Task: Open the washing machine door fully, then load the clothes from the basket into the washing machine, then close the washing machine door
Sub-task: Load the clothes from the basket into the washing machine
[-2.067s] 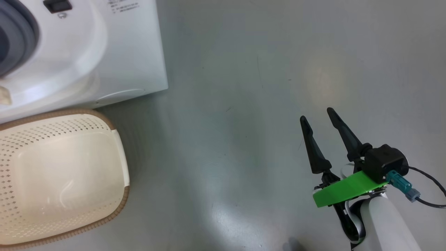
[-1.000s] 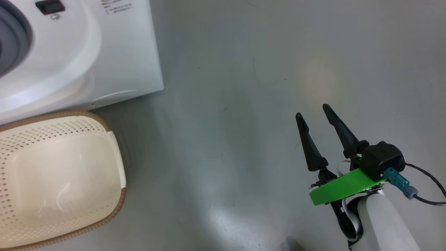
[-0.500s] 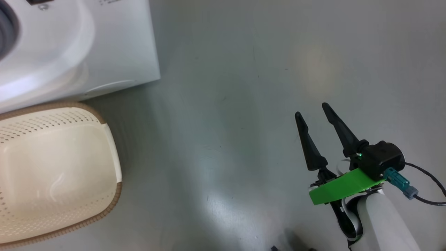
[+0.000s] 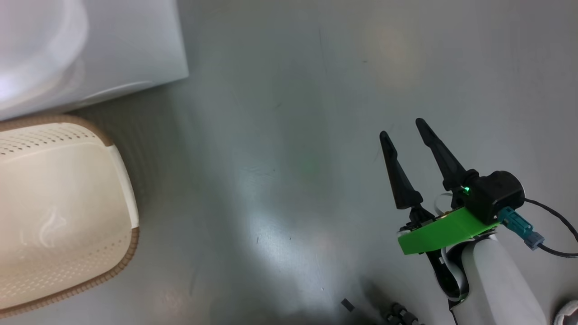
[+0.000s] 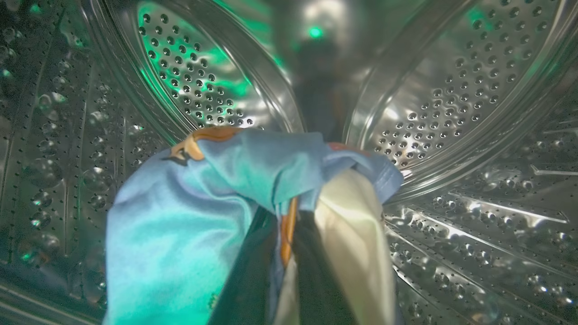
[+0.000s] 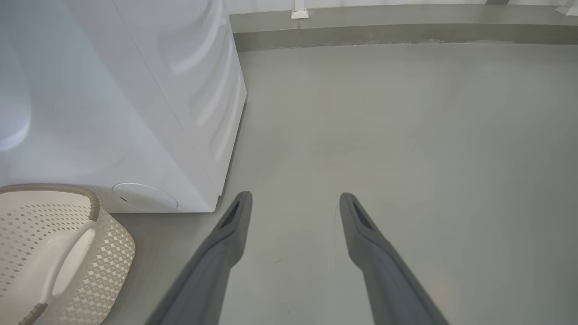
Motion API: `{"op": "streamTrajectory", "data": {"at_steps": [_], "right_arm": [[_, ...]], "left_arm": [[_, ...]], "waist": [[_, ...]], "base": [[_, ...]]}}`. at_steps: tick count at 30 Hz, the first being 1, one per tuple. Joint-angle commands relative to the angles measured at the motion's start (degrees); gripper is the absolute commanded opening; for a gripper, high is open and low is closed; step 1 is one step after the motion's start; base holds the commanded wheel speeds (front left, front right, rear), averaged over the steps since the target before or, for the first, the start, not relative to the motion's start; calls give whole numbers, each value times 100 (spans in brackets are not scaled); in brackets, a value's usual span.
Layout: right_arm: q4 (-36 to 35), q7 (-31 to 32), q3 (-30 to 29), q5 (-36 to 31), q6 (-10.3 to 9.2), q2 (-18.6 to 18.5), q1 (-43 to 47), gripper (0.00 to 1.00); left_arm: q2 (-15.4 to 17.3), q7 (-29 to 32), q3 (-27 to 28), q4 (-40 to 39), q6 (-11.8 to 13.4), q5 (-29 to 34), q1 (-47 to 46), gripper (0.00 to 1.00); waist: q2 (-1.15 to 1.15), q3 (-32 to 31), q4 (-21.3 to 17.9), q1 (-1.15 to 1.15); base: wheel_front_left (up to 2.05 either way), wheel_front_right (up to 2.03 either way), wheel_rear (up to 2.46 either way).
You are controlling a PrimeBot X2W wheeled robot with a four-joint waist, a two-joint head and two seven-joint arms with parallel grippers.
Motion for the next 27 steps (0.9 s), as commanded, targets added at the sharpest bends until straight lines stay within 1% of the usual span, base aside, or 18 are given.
{"op": "streamTrajectory", "data": {"at_steps": [1,4,9,12,15,17,19,23,24,26,27], "right_arm": [[-143,-27,162,71,16,0,42,100],[-152,-27,208,116,16,0,25,100],[-175,-27,283,192,16,0,-5,100],[-183,-27,293,216,16,0,-30,100],[-191,-27,298,232,16,0,-53,100],[-195,-27,328,254,16,0,-68,100],[-193,-27,349,283,16,0,-70,100],[-170,-27,368,306,16,0,-57,100],[-162,-27,365,311,16,0,-58,100],[-151,-27,359,318,16,0,-61,100],[-152,-27,359,321,16,0,-61,100]], "left_arm": [[368,-62,2,-38,-18,132,-232,0],[374,-99,-96,113,-49,207,-503,0],[423,-151,-275,413,-21,378,-837,0],[437,-331,-359,520,3,470,-1023,0],[438,-699,-378,580,179,555,-1228,0],[458,-901,-356,577,349,611,-1349,0],[460,-991,-353,586,423,653,-1404,0],[432,-998,-445,871,367,701,-1472,0],[404,-904,-458,999,330,680,-1473,0],[358,-629,-546,1240,174,683,-1475,0],[352,-554,-571,1326,151,686,-1491,41]], "waist": [[0,164,-86,0],[0,279,-138,0],[0,432,-239,0],[0,516,-287,0],[0,582,-325,0],[0,606,-365,0],[0,610,-397,0],[0,587,-430,0],[0,579,-432,0],[0,561,-431,0],[0,553,-430,0]], "base": [[0,0,0],[0,0,0],[0,0,0],[0,0,0],[0,0,0],[0,0,0],[0,0,0],[0,0,0],[0,0,0],[0,0,0],[0,0,0]]}}
